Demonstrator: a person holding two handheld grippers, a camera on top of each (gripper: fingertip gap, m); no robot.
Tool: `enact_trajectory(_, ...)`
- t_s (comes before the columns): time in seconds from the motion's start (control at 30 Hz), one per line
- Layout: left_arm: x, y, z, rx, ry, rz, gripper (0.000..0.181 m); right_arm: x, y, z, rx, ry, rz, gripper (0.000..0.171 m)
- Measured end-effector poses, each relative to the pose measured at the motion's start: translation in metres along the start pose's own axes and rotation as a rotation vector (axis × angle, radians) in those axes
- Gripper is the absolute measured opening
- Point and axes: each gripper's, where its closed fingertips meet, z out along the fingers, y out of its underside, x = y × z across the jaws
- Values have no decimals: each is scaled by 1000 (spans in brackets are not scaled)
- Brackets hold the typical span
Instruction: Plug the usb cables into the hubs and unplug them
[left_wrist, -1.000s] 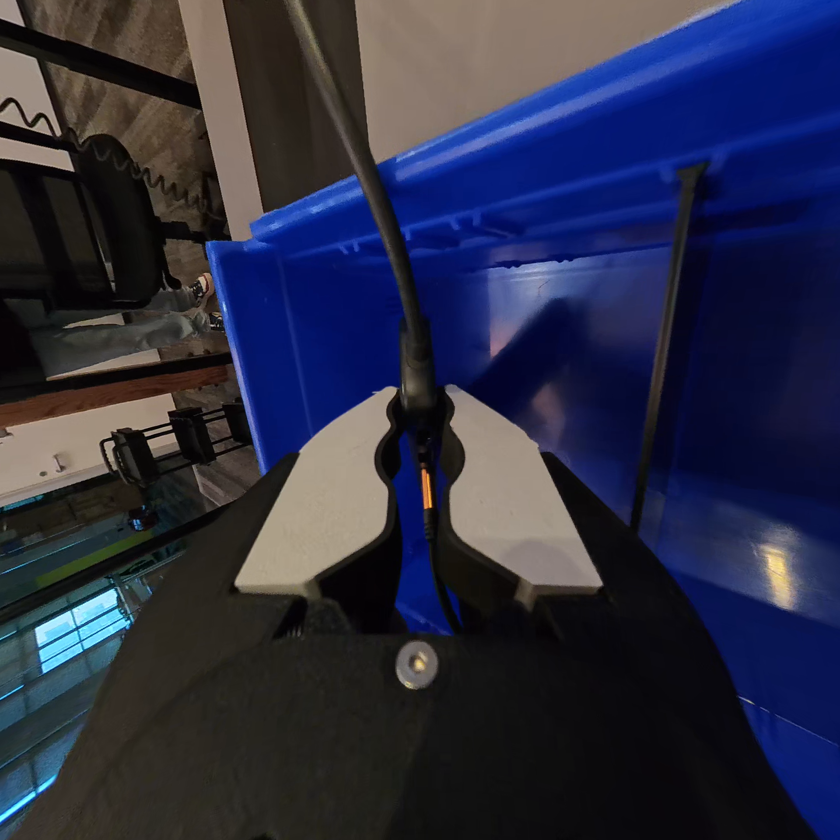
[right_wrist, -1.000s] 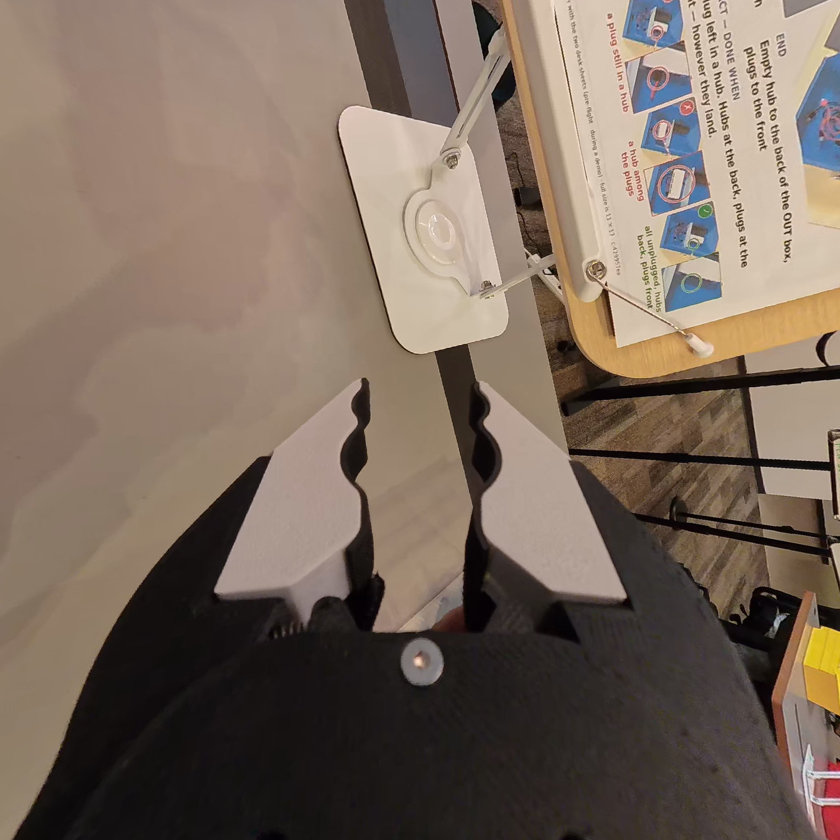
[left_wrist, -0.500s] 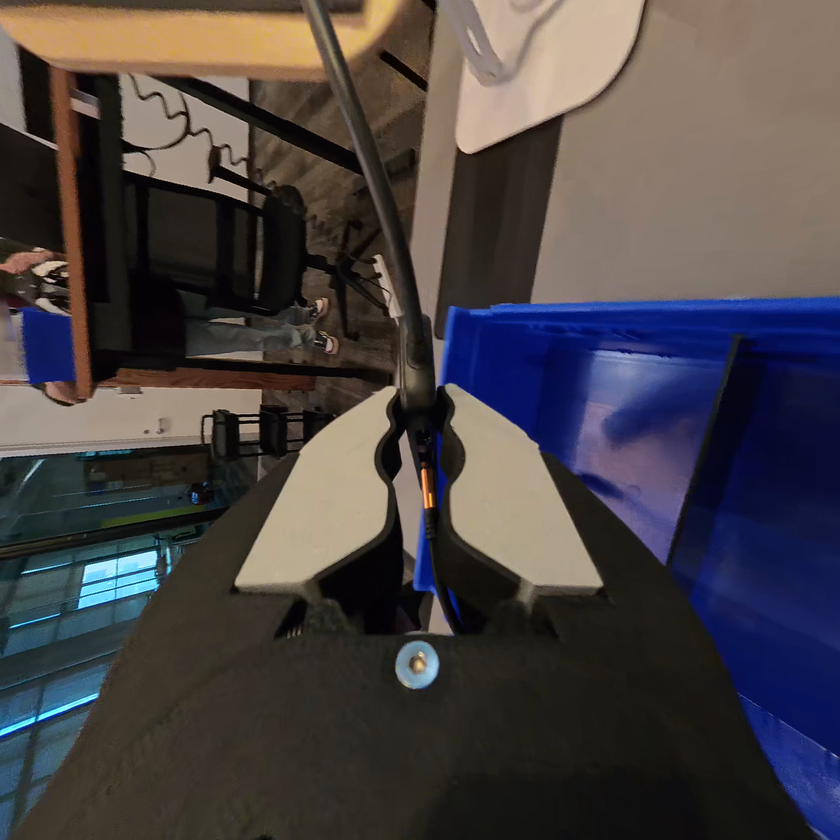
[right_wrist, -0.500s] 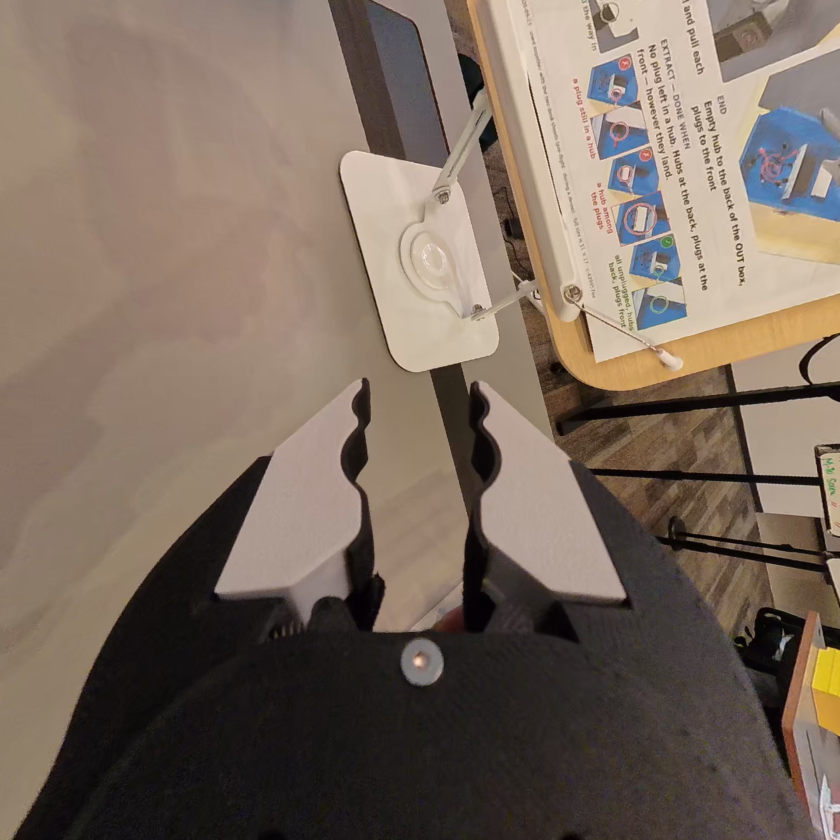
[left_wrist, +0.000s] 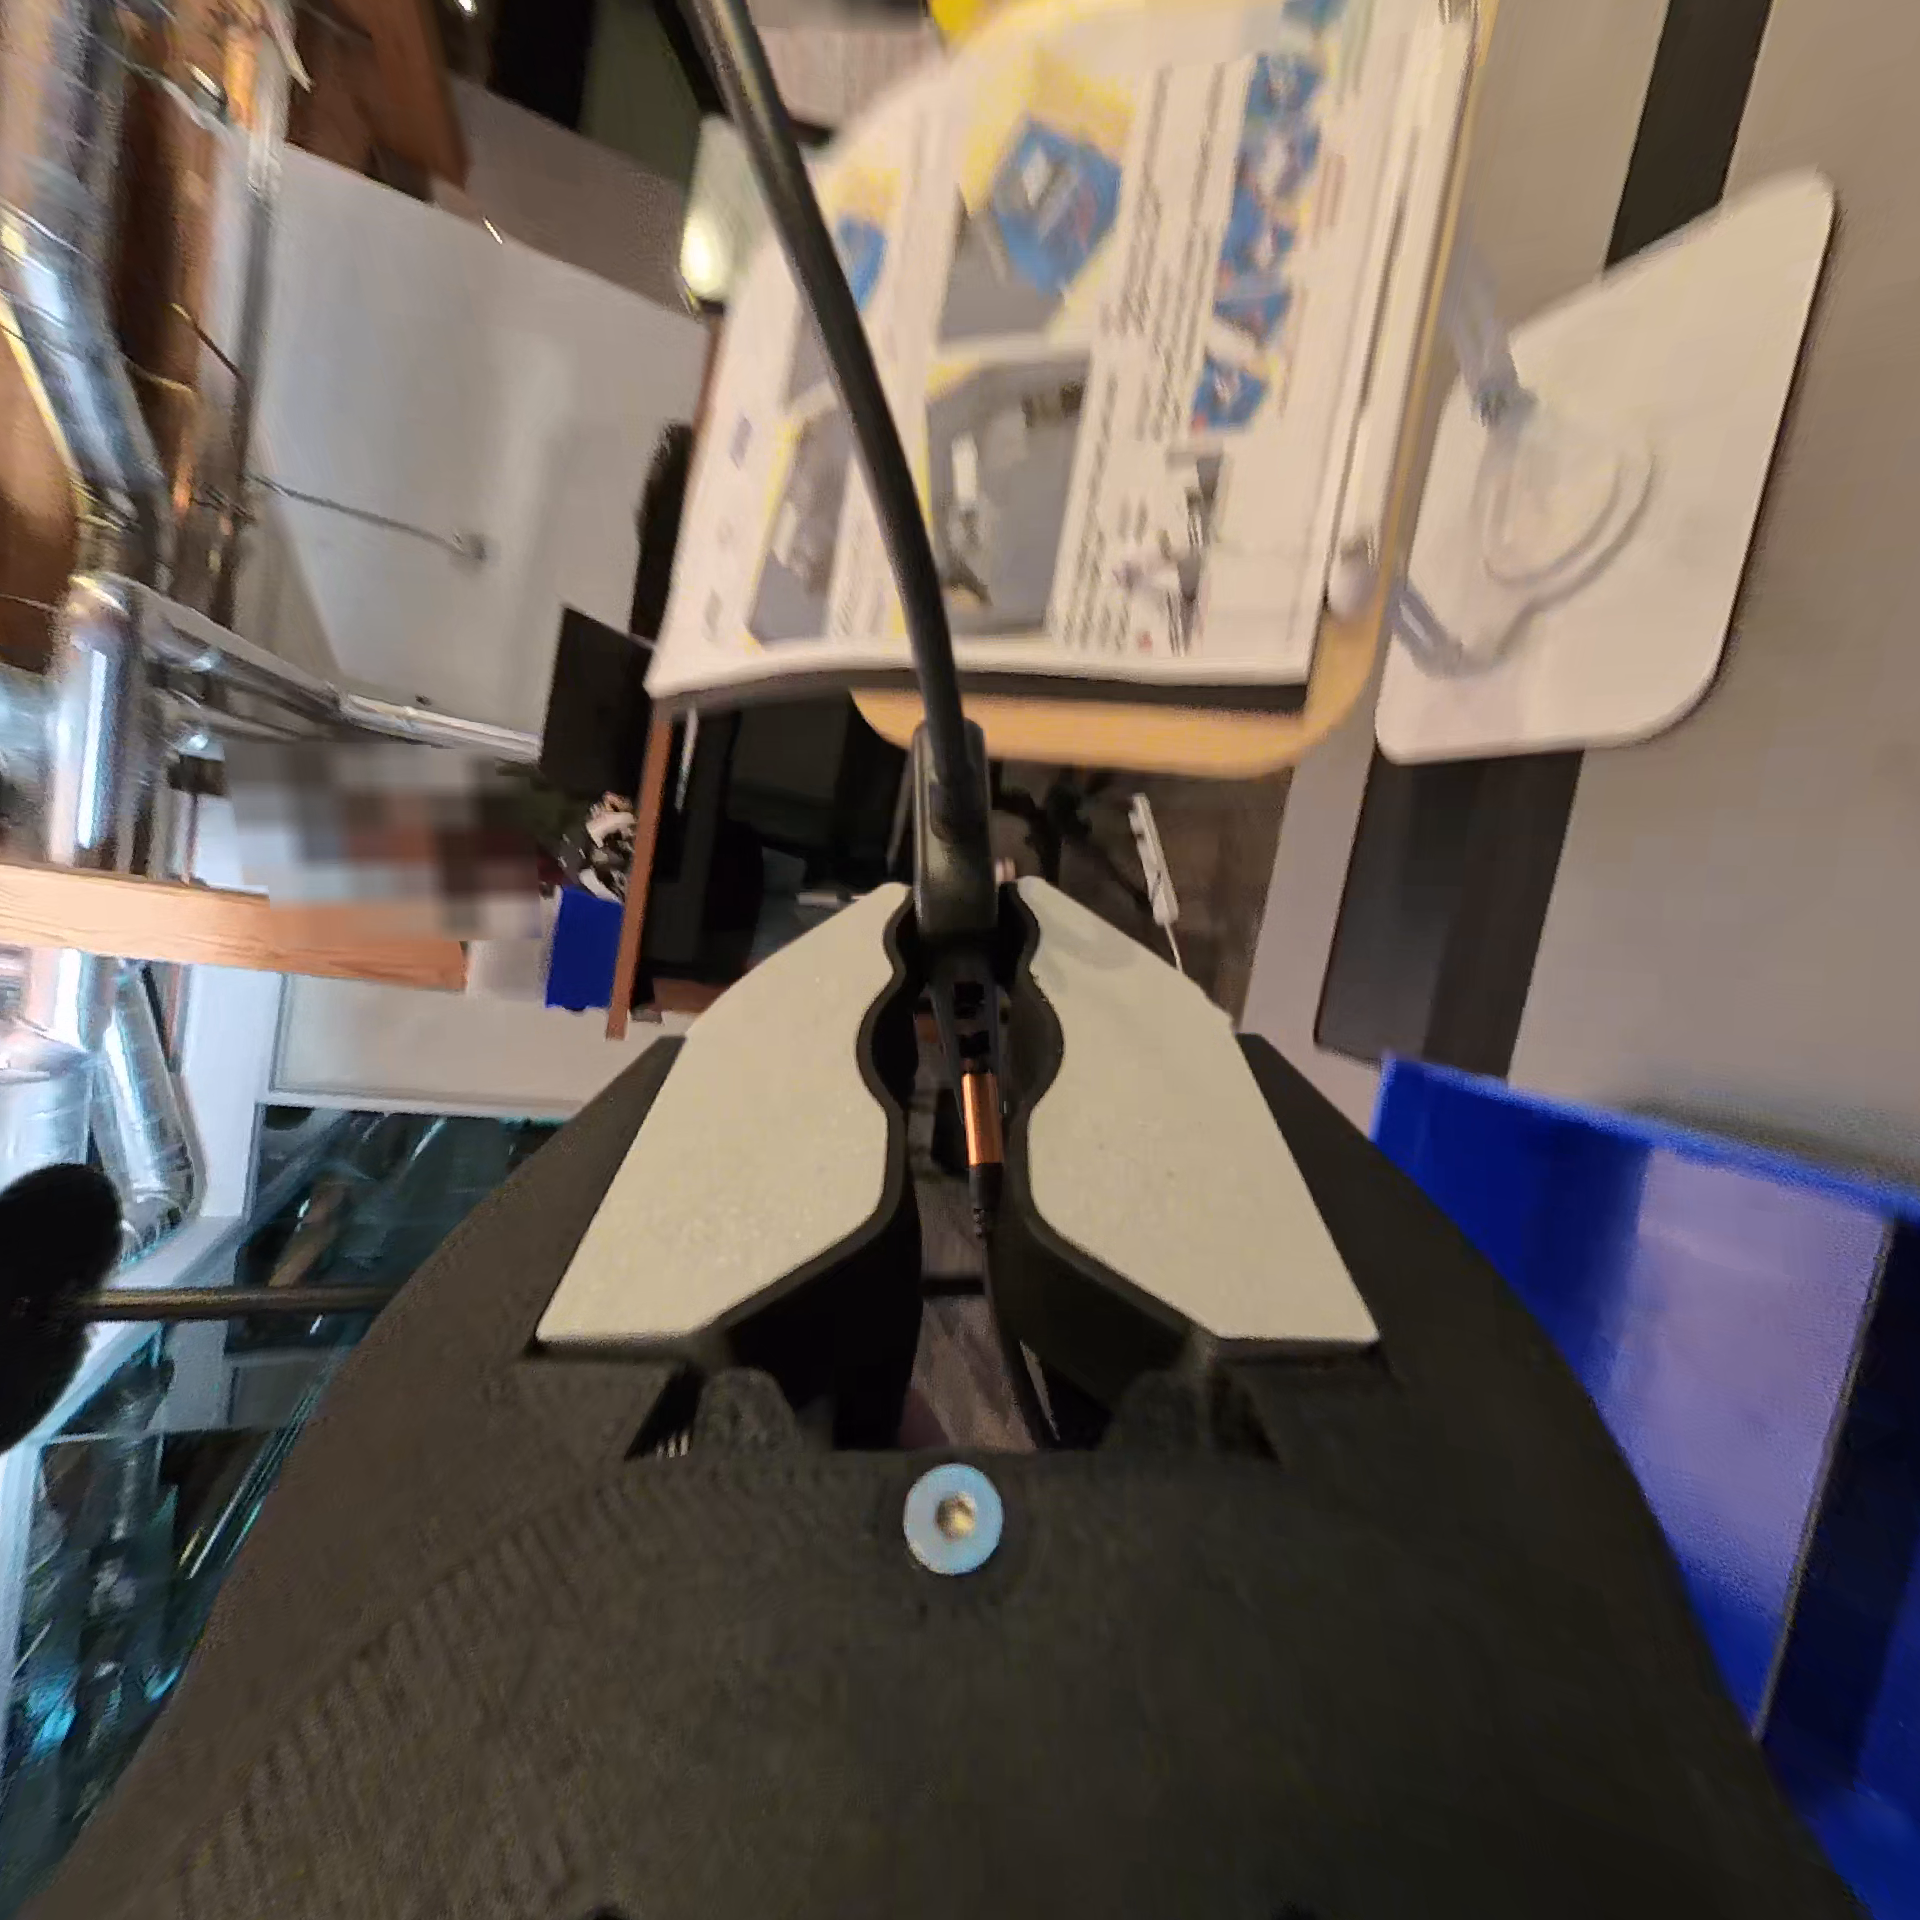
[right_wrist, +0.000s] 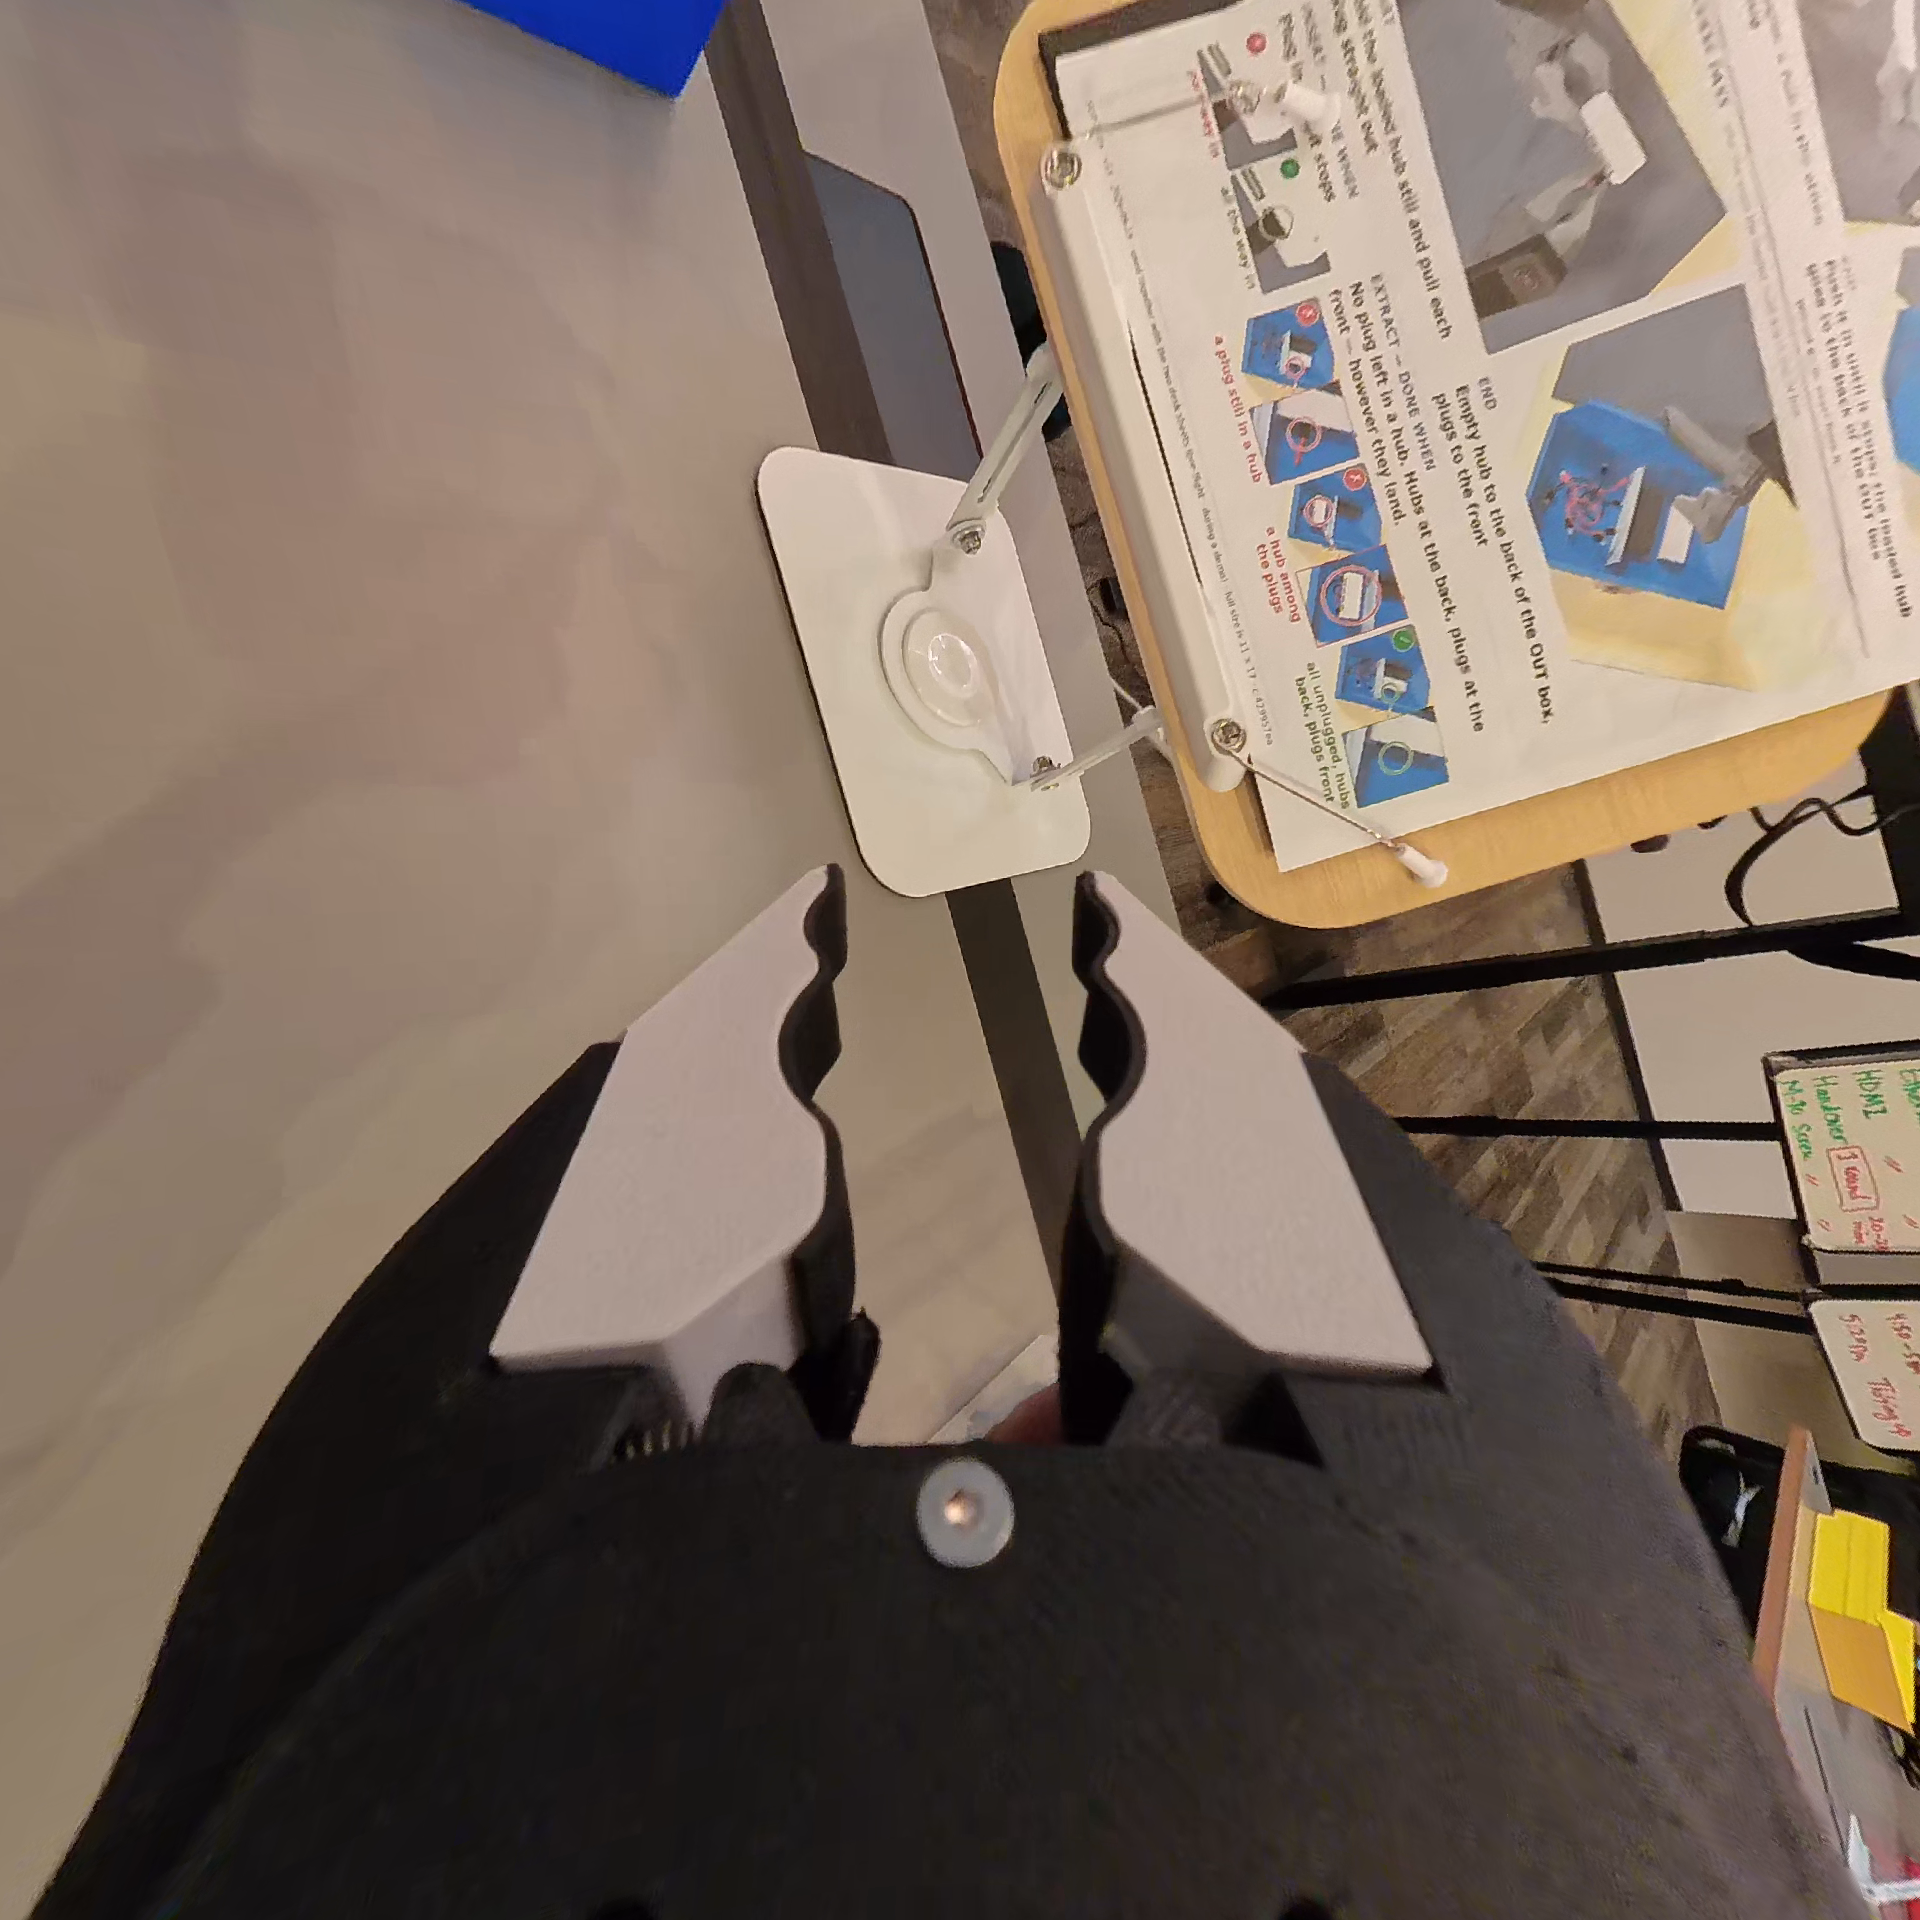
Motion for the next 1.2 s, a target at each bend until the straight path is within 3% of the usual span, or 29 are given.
enact_trajectory(0.27, -11, -145, -11, 278, 8, -121, 13, 0, -34, -27, 144, 26, -18, 43)
enact_trajectory(0.6, 77, -257, 15, 465, 174, -162, 13, -11, -101, -58, 458, 36, -51, 53)
enact_trajectory(0.73, 120, -273, 31, 492, 235, -164, 13, -16, -119, -53, 547, 41, -63, 55)
enact_trajectory(0.87, 146, -277, 37, 533, 260, -182, 13, -17, -120, -40, 530, 68, -91, 56)
enact_trajectory(1.07, 158, -272, 38, 579, 272, -222, 13, -35, -120, -21, 540, -6, -130, 19)
enact_trajectory(1.2, 163, -265, 37, 598, 266, -235, 13, -40, -121, -14, 555, -31, -131, 14)
